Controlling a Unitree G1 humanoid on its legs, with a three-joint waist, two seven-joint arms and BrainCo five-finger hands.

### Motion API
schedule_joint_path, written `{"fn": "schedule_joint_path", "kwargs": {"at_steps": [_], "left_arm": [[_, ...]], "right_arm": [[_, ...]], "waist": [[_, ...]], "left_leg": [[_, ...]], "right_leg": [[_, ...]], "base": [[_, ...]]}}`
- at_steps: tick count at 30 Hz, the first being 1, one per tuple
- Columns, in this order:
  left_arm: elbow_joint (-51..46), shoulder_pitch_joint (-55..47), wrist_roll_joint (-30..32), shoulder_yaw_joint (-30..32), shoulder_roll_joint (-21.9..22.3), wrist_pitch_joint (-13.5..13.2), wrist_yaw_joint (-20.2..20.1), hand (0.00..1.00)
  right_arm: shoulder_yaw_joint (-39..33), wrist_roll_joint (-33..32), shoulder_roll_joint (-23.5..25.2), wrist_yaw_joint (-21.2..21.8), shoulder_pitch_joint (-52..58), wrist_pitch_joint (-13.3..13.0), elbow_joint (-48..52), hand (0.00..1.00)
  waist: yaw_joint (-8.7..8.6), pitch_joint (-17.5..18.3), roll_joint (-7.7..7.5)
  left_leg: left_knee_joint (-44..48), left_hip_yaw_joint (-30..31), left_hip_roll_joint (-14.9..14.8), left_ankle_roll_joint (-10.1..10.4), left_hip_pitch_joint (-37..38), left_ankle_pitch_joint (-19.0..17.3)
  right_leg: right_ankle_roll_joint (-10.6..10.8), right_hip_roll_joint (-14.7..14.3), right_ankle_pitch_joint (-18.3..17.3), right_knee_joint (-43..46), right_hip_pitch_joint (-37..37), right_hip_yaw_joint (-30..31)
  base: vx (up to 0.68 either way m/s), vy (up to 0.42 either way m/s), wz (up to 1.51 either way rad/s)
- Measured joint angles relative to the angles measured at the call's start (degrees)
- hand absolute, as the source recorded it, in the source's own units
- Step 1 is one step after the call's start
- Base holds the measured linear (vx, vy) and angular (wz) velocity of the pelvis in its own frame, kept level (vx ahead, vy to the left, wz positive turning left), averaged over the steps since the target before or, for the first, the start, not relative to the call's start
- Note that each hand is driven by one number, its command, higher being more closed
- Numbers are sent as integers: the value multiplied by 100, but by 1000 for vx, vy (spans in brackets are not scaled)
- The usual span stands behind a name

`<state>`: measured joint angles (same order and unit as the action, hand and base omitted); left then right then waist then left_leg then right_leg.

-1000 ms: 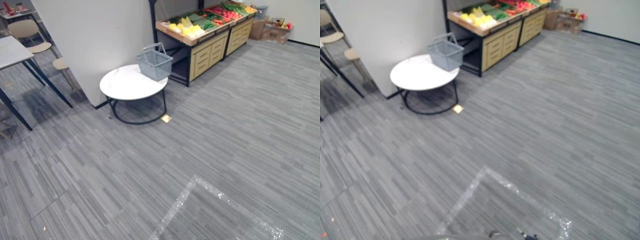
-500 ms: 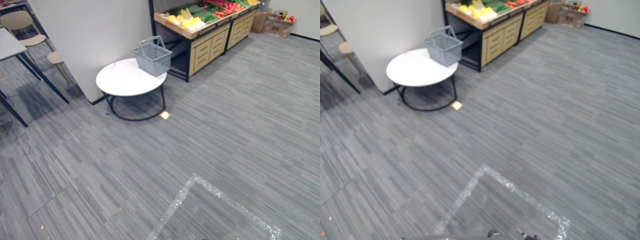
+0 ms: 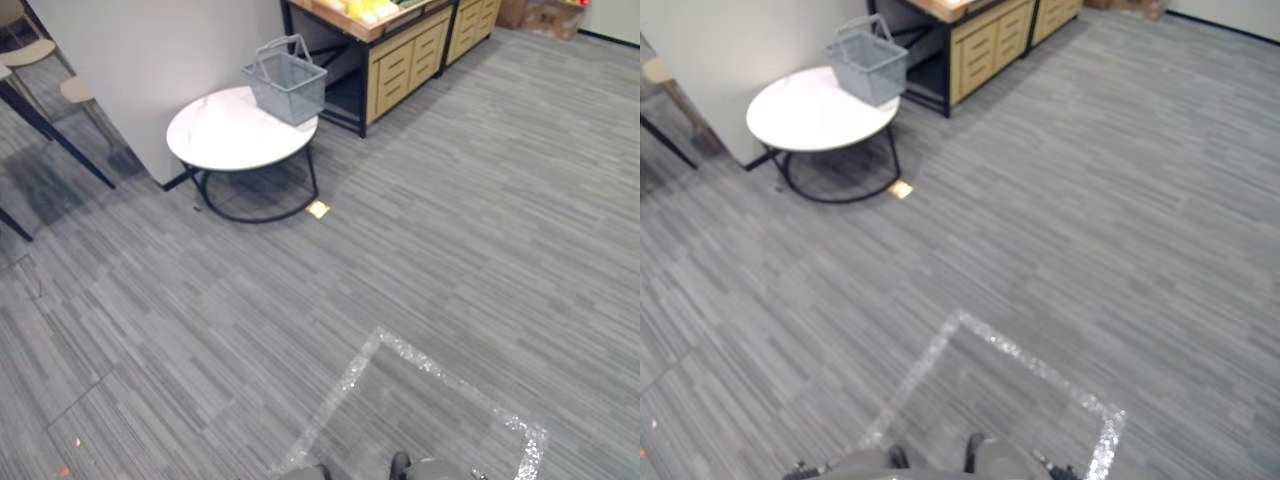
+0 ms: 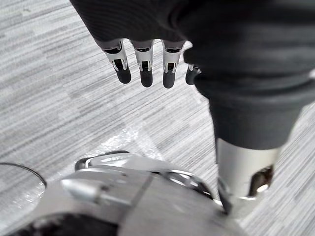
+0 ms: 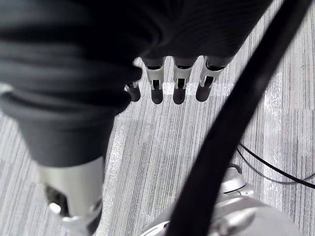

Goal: Pick vegetable in the basket

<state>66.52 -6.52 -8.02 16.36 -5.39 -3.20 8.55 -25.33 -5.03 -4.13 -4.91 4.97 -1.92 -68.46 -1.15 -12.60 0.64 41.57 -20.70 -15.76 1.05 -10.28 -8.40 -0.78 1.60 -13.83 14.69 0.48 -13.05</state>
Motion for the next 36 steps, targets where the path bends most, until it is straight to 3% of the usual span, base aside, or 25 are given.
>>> {"fn": "schedule_joint_path", "kwargs": {"at_steps": [2, 4, 5, 8, 9, 11, 13, 14, 15, 16, 17, 19, 20, 21, 22, 23, 24, 26, 27, 28, 30, 32, 33, 35, 36], "left_arm": [[-48, -156, -96, 219, 129, 3, -6, 0], [-70, -214, -251, 249, 202, 14, -10, 0], [-73, -254, -295, 185, 239, 7, -9, 0], [-47, -379, -310, 107, 297, 5, -6, 0], [-52, -399, -305, 45, 299, 4, -6, 0], [-52, -399, -295, -79, 322, 4, -8, 0], [-40, -425, -288, -92, 397, 8, -6, 0], [-37, -469, -288, -84, 381, 10, -11, 0], [-44, -450, -261, -120, 326, 2, -7, 0], [-60, -446, -231, -149, 266, -16, -9, 0], [-52, -422, -209, -190, 143, -32, -4, 0], [-39, -356, -187, -250, 51, -22, -4, 0], [-44, -356, -183, -244, 46, 5, -4, 0], [-59, -370, -153, -255, 42, 10, -4, 0], [-70, -375, -112, -270, 34, 10, -8, 0], [-103, -372, -31, -331, -26, 16, -12, 0], [-130, -302, -27, -432, -77, 30, -11, 0], [-186, -128, -26, -547, -90, 48, -16, 0], [-270, 72, -26, -651, -118, 53, -5, 0], [-337, 151, -27, -687, -120, 39, 13, 0], [-450, 362, -52, -694, -99, -16, 29, 0], [-649, 572, -97, -691, 16, -100, 68, 0], [-695, 677, -204, -685, 74, -144, 125, 0], [-709, 737, -315, -641, 146, -169, 174, 0], [-708, 744, -315, -627, 160, -169, 177, 0]], "right_arm": [[119, 4, -64, 1, -21, -2, 5, 0], [224, 5, -109, -11, -183, -1, 28, 0], [278, 6, -182, -10, -302, -1, 0, 0], [385, 8, -204, -3, -541, -11, 20, 0], [412, 8, -207, -2, -541, -11, 54, 0], [535, 8, -270, -7, -539, -22, 73, 0], [617, 7, -326, -9, -557, -133, 81, 0], [617, 7, -322, -9, -511, -154, 85, 0], [625, 7, -284, 14, -518, -192, 92, 0], [653, 7, -225, 27, -531, -195, 110, 0], [692, 17, -112, 39, -535, -210, 120, 0], [643, 66, -85, 54, -462, -200, 86, 0], [589, 66, -86, 53, -420, -192, 79, 0], [585, 66, -89, 56, -358, -196, 101, 0], [592, 66, -82, 70, -336, -201, 119, 0], [594, 70, -49, 112, -316, -215, 142, 0], [591, 71, -51, 150, -256, -230, 239, 0], [536, 73, -59, 157, -199, -230, 249, 0], [511, 65, -43, 153, -166, -238, 254, 0], [460, 72, -42, 144, -133, -238, 273, 0], [408, 72, -34, 139, -72, -206, 265, 0], [274, 71, 43, 109, -6, -194, 263, 0], [180, 69, 113, 77, 22, -178, 224, 0], [70, 72, 158, 28, 67, -153, 230, 0], [46, 73, 165, 30, 78, -142, 231, 0]], "waist": [[34, -75, -9], [142, -106, -22], [214, -124, 9], [292, -142, 41], [290, -149, 66], [299, -152, 152], [339, -188, 251], [352, -183, 227], [398, -83, 110], [428, -30, 34], [433, 65, -124], [424, 90, -241], [425, 84, -268], [410, 87, -265], [389, 87, -263], [298, 79, -297], [241, 70, -297], [166, 29, -240], [84, -55, -199], [-5, -85, -162], [-70, -105, -138], [-65, -100, -99], [-58, -103, -103], [-83, -104, -146], [-90, -108, -159]], "left_leg": [[980, 662, -9, 44, -421, 743], [1300, 1090, 278, 214, -852, 386], [915, 1172, 428, 276, -1019, 167], [-890, 997, 537, 314, -1101, 222], [-2229, 1085, 607, 398, -1062, 525], [-3430, 1233, 624, 548, -1042, 849], [-3689, 1167, 572, 555, -1157, 868], [-3522, 1138, 629, 470, -1149, 1187], [-3281, 987, 829, 244, -1179, 1619], [-3279, 950, 950, 221, -1187, 1634], [-3278, 815, 1172, 72, -1180, 1537], [-3188, 711, 1491, -254, -946, 1273], [-3169, 694, 1629, -344, -695, 1079], [-3152, 671, 1726, -427, -322, 810], [-3150, 668, 1750, -471, -141, 688], [-3150, 709, 1818, -516, 204, 469], [-3250, 768, 1879, -546, 604, 314], [-3472, 874, 1902, -562, 1116, 193], [-3664, 994, 1906, -572, 1641, 86], [-3757, 1049, 1897, -576, 1876, 33], [-3800, 1158, 1796, -509, 2196, -189], [-3884, 1227, 1623, -325, 2393, -399], [-3924, 1320, 1510, -184, 2495, -529], [-3944, 1432, 1394, -9, 2656, -786], [-3948, 1478, 1387, -6, 2671, -832]], "right_leg": [[-90, -51, -131, 60, 220, 117], [-147, -40, -177, 25, 307, 387], [-148, -22, -172, -59, 319, 593], [-89, 25, -179, -337, 521, 842], [71, 42, -201, -561, 751, 865], [225, 37, -259, -752, 979, 897], [584, 156, -480, -985, 1422, 1009], [661, 264, -525, -1033, 1541, 1051], [735, 545, -497, -827, 1534, 1172], [804, 681, -453, -623, 1402, 1238], [879, 926, -318, -101, 1063, 1397], [901, 1183, 142, 954, 703, 1605], [904, 1273, 624, 1630, 516, 1642], [947, 1358, 1706, 2557, 178, 1643], [989, 1381, 2014, 3079, 8, 1639], [1043, 1432, 2061, 4154, -413, 1578], [951, 1471, 1838, 4930, -822, 1380], [757, 1478, 1348, 5404, -1275, 997], [600, 1483, 815, 5331, -1596, 600], [564, 1481, 586, 5015, -1751, 385], [477, 1434, 461, 3799, -1965, -63], [582, 1292, 619, 1693, -2076, -357], [610, 1140, 997, 448, -2109, -279], [777, 1046, 1484, -920, -2072, 16], [803, 1048, 1498, -1003, -2065, 69]], "base": [[145, -76, -25], [201, -24, -55], [277, 29, -88], [265, 54, -57], [455, 100, -15], [457, 174, -13], [639, 390, -34], [566, 382, -45], [461, 277, -31], [695, 386, -22], [601, 313, -1], [628, 313, 12], [737, 349, 14], [480, 226, 8], [660, 284, 8], [425, 146, 11], [538, 172, 11], [518, 95, 17], [596, 66, 33], [489, 15, 37], [374, -77, 36], [511, -196, 29], [484, -245, 16], [502, -273, 21], [710, -372, 41]]}}
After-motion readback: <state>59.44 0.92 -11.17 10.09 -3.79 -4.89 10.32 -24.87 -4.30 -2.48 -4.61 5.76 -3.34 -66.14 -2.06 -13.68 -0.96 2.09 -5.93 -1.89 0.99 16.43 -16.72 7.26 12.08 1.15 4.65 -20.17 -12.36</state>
